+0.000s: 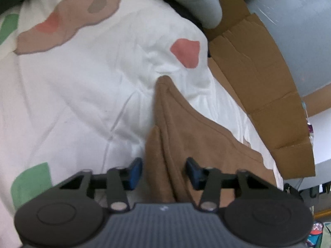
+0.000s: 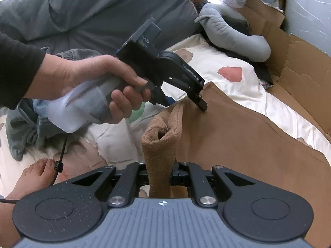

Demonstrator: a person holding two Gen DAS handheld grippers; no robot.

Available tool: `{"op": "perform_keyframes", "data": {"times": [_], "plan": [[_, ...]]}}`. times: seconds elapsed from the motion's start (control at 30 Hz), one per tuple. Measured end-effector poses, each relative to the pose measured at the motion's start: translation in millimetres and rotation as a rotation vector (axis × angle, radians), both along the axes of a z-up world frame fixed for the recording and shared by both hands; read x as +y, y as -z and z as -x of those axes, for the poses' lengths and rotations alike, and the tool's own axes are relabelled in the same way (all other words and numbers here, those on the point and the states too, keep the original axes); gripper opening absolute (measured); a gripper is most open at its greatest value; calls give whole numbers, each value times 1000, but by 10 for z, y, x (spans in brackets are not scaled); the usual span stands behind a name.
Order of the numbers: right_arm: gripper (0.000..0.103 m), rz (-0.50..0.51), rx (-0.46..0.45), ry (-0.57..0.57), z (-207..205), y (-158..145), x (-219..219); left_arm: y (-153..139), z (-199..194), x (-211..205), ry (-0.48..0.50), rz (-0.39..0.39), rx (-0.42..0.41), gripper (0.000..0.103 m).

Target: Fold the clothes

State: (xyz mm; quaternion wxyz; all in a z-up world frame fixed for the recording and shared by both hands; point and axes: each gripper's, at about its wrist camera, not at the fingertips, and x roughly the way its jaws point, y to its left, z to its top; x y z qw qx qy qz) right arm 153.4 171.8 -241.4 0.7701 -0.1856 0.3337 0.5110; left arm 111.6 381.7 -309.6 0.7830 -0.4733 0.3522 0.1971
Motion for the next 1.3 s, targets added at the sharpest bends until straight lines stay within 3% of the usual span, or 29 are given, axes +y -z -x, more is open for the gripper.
{"op": "perform_keyframes", "data": {"times": [0.03, 0.2, 0.63, 0.87, 1.3], "plan": [[7, -3, 3, 3, -10, -5, -11, 4, -16, -1, 4, 6, -6, 15], [7, -37, 29, 11, -103, -51, -92, -109, -123, -43, 13, -16, -32, 10], [7, -147, 145, 56, -620, -268, -689, -586, -450, -388, 28, -104, -66, 10], [7, -198, 185, 106, -793, -348, -1125, -831, -754, -660, 75, -167, -37, 10], [4, -267, 226, 259, -744, -321, -1978, -1061, -1379, -1251, 128, -218, 7, 10]]}}
